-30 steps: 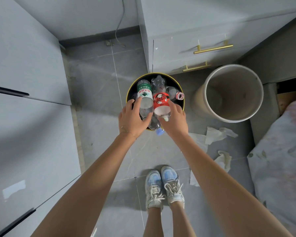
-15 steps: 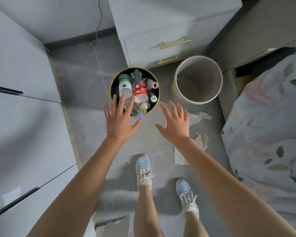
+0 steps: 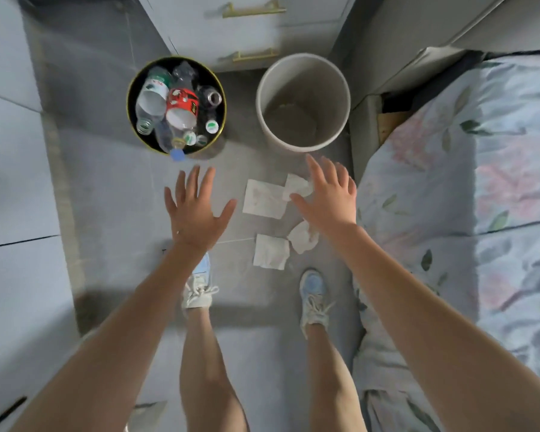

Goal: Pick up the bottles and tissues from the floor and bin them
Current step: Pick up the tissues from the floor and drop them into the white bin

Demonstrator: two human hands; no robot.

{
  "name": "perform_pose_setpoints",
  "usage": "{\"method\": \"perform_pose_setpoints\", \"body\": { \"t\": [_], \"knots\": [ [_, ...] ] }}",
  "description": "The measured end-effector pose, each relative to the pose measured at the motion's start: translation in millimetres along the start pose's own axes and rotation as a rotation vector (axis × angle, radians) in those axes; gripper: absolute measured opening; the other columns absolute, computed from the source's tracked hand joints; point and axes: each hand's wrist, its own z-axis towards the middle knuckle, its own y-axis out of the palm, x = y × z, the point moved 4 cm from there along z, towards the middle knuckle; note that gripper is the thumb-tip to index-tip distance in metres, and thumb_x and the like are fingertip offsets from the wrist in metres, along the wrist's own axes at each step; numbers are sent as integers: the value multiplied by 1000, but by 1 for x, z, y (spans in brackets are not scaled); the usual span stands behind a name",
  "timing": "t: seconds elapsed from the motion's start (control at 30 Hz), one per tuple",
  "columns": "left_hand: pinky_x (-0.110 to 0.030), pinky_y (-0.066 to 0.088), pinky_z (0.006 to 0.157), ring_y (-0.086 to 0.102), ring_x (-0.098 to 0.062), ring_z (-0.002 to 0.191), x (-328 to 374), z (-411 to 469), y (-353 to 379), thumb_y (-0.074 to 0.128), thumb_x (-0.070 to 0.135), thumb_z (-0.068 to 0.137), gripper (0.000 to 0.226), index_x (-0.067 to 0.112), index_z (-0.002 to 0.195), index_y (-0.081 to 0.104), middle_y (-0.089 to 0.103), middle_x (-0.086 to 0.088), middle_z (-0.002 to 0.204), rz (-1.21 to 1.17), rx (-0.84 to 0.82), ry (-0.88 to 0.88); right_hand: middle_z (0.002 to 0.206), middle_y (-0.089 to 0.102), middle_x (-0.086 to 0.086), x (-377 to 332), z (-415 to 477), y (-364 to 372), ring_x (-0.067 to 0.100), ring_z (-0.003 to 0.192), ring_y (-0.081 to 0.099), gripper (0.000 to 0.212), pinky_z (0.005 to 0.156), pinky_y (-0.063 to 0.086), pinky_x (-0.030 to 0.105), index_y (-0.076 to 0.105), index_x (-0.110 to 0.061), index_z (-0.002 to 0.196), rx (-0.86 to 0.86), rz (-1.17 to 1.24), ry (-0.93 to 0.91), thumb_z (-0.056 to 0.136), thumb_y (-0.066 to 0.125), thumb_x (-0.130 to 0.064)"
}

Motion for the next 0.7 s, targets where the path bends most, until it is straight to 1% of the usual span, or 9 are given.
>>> {"method": "perform_pose_setpoints", "body": {
  "t": [0.1,0.2,0.3,0.43,0.57,0.63,0.7],
  "knots": [
    [-54,3,118,7,-28,149,18,-25,39,42,56,92,70,29,152,17,16,-3,161,11,-125,-80,156,24,2,34,1,15,30,145,16,70,118,16,47,19,-32,150,-8,36,3,90,52,-47],
    [-53,0,119,2,-27,149,25,-36,70,39,57,93,72,31,153,8,6,-2,162,49,-210,-68,152,31,4,52,4,35,30,141,22,66,116,21,46,25,-28,149,-21,55,-3,90,52,-43],
    [-53,0,119,1,-28,149,22,-32,102,38,57,93,73,31,153,5,3,-4,162,76,-285,-79,149,36,6,64,13,64,31,138,27,58,113,23,46,34,-24,145,-58,24,-18,91,51,-40],
    [-53,2,118,0,-30,149,8,-6,153,39,55,94,72,31,153,6,0,-8,162,95,-335,-79,148,36,6,84,43,120,30,136,30,53,112,25,45,43,-23,140,-105,-52,-24,91,54,-40],
    [-54,6,117,6,-28,148,-5,40,222,46,54,92,74,30,152,10,6,-8,161,63,-277,-38,147,37,9,107,92,187,33,135,32,61,111,27,46,35,-22,144,-118,-91,-11,89,59,-33],
    [-54,9,117,7,-28,147,-13,67,261,51,52,91,76,30,152,11,8,-10,160,58,-265,25,148,34,9,117,121,223,34,135,32,66,111,27,47,29,-23,146,-136,-142,-47,88,59,-33],
    [-55,10,117,8,-29,147,-23,93,301,52,51,91,79,29,153,9,7,-11,160,92,-276,83,151,30,8,124,152,256,33,136,30,71,112,24,48,24,-26,148,-156,-193,-90,88,60,-35]
  ]
}}
